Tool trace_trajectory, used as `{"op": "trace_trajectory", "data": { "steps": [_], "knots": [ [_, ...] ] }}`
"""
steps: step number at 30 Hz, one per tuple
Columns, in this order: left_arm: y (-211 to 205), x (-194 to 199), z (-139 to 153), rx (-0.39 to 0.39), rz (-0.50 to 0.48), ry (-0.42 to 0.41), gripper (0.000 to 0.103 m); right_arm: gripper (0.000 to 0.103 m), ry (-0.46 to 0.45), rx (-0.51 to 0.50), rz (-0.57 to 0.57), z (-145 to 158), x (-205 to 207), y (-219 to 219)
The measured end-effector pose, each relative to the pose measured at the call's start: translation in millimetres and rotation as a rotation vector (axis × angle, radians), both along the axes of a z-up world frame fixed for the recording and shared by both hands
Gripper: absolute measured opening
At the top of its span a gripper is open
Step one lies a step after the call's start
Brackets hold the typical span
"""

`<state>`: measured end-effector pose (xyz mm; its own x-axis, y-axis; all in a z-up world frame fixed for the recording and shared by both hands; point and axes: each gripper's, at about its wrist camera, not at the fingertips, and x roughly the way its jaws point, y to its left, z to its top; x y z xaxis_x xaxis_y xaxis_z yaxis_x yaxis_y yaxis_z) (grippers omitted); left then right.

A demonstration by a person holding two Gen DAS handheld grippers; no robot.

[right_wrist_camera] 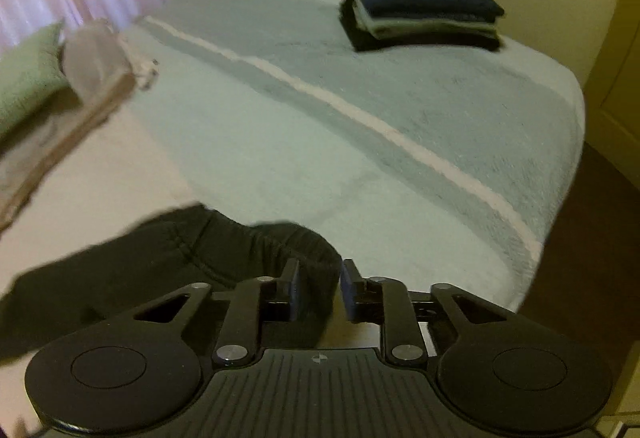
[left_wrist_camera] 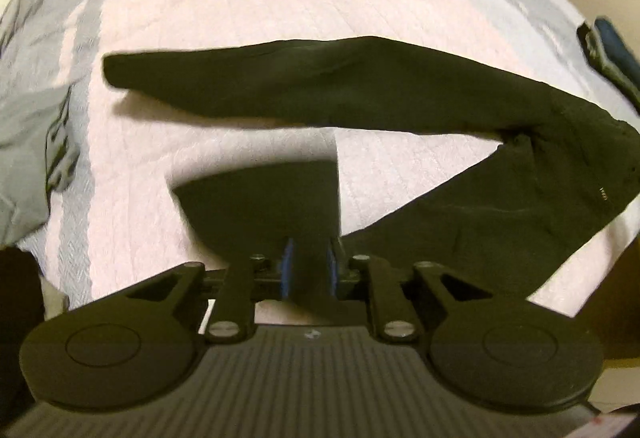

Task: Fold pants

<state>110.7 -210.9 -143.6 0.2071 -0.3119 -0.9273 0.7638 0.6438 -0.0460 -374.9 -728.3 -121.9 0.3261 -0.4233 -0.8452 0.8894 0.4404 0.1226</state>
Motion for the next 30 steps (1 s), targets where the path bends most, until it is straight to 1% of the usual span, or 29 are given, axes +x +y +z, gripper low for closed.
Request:
{"op": "trace_trajectory", "data": {
  "steps": [1, 2, 4, 6, 7, 9, 10, 11, 13, 14, 15, 16, 18, 20, 22, 24, 25, 27, 29, 30],
  "knots": [
    [-15.6, -4.7, 1.4, 0.019, -0.006, -0.021, 0.020, 0.039, -0.005, 0.012, 0.005, -11.0, -8.4, -2.6],
    [-27.2, -8.0, 2.8, 0.023, -0.012, -0.039, 0.021, 0.045, -0.020, 0.032, 0.006, -22.5, -16.9, -5.8],
    [-58.2, -12.9, 4.4, 0.035, -0.029, -0.066, 0.024, 0.047, -0.079, 0.100, 0.003, -43.3, -27.8, -17.0],
    [-100.9, -17.5, 4.9, 0.027, -0.064, -0.079, 0.027, 0.050, -0.127, 0.135, -0.001, -54.9, -42.8, -27.3],
    [-126.4, -18.9, 3.8, 0.019, -0.092, -0.079, 0.030, 0.052, -0.154, 0.144, -0.005, -57.2, -47.7, -33.8],
    [-180.2, -22.6, 1.4, -0.016, -0.165, -0.081, 0.036, 0.058, -0.215, 0.174, -0.010, -64.2, -54.3, -46.7],
    [-213.4, -25.0, -2.1, -0.038, -0.217, -0.071, 0.040, 0.059, -0.236, 0.188, -0.009, -66.5, -55.7, -53.4],
    [-240.0, -28.3, -6.1, -0.056, -0.264, -0.060, 0.042, 0.059, -0.252, 0.198, -0.005, -69.3, -57.5, -58.9],
    [-299.7, -33.7, -14.1, -0.085, -0.382, -0.056, 0.043, 0.060, -0.280, 0.207, -0.012, -66.1, -60.5, -63.6],
    [-330.0, -37.8, -21.0, -0.096, -0.456, -0.045, 0.045, 0.062, -0.308, 0.219, -0.016, -66.4, -63.3, -67.1],
    [-357.0, -39.4, -26.7, -0.106, -0.523, -0.027, 0.047, 0.065, -0.332, 0.231, -0.018, -67.2, -65.4, -69.9],
    [-384.0, -42.1, -34.4, -0.112, -0.587, -0.002, 0.052, 0.066, -0.344, 0.243, -0.015, -68.4, -64.9, -69.4],
    [-434.2, -47.5, -53.0, -0.111, -0.702, 0.048, 0.053, 0.069, -0.361, 0.276, 0.010, -72.5, -63.2, -70.4],
    [-480.2, -57.1, -75.3, -0.080, -0.821, 0.084, 0.052, 0.069, -0.367, 0.301, 0.036, -81.8, -58.1, -73.4],
    [-514.7, -70.3, -98.4, -0.045, -0.935, 0.110, 0.053, 0.069, -0.368, 0.314, 0.061, -91.8, -52.3, -76.9],
    [-541.1, -84.0, -122.3, -0.001, -1.014, 0.168, 0.052, 0.069, -0.365, 0.317, 0.070, -101.8, -47.4, -80.2],
    [-553.8, -90.1, -138.4, 0.036, -1.057, 0.205, 0.052, 0.069, -0.365, 0.318, 0.069, -107.0, -46.1, -81.9],
    [-560.3, -101.5, -161.5, 0.090, -1.116, 0.215, 0.053, 0.069, -0.380, 0.328, 0.064, -115.3, -45.2, -86.6],
    [-566.3, -110.2, -181.2, 0.133, -1.166, 0.248, 0.053, 0.069, -0.403, 0.347, 0.060, -123.4, -45.8, -90.0],
    [-567.8, -112.3, -186.3, 0.147, -1.179, 0.260, 0.053, 0.064, -0.415, 0.358, 0.051, -126.2, -46.5, -91.6]
  ]
}}
